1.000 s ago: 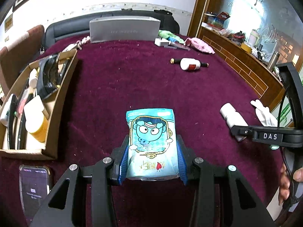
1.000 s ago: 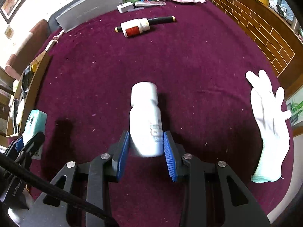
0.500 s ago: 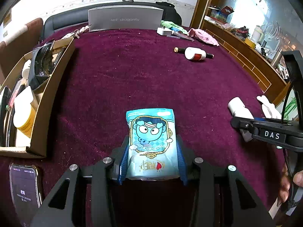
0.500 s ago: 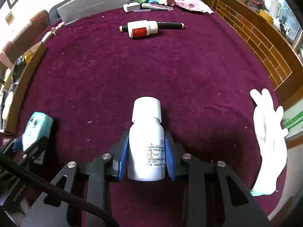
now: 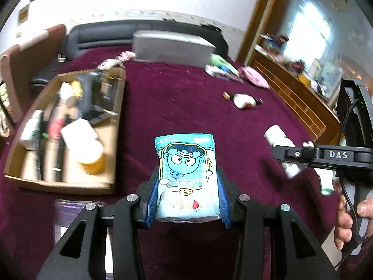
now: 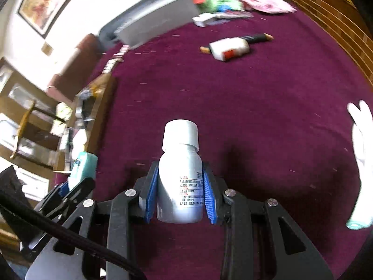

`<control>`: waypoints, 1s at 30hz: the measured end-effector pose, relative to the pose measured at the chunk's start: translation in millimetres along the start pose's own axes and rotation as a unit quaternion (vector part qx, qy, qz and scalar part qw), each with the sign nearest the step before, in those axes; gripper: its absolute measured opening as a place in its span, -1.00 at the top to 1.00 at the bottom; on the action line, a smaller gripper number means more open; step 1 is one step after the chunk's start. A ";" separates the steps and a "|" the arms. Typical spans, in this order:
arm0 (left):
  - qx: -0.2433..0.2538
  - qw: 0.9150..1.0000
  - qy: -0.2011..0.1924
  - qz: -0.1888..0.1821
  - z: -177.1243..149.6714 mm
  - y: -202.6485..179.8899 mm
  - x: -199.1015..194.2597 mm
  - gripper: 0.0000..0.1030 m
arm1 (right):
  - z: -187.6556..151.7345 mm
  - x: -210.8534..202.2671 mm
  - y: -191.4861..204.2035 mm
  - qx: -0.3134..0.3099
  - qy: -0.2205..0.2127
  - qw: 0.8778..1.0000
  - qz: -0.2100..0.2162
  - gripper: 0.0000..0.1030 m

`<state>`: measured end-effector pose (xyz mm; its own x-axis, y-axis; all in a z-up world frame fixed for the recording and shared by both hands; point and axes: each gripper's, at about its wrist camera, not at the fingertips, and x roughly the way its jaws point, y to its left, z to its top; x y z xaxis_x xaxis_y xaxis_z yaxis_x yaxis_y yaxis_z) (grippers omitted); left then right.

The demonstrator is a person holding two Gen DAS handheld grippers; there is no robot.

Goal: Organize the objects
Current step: 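Lower the packet and bottle into the tray and open both grippers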

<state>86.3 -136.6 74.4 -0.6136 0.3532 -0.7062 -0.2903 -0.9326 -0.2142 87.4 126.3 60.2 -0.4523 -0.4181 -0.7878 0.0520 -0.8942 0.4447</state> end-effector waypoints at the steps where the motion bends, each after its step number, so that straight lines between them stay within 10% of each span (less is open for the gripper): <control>1: -0.004 1.000 -0.006 0.006 3.4 8.1 -4.6 0.27 | 3.5 1.3 10.8 -0.006 0.001 1.000 0.012 0.38; 13: -0.053 0.991 -0.031 0.120 45.9 142.4 -13.1 0.26 | 42.7 58.7 141.2 -0.047 0.038 0.991 0.119 0.37; 30: -0.083 0.988 0.009 0.129 43.2 193.1 40.5 0.26 | 64.3 159.9 214.1 -0.096 0.088 0.990 0.052 0.37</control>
<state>-26.3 -299.2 33.6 -0.6377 0.1023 -0.7635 -0.0007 -0.9912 -0.1322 -31.0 -121.6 56.9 -0.2743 -0.5152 -0.8120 0.2654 -0.8522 0.4510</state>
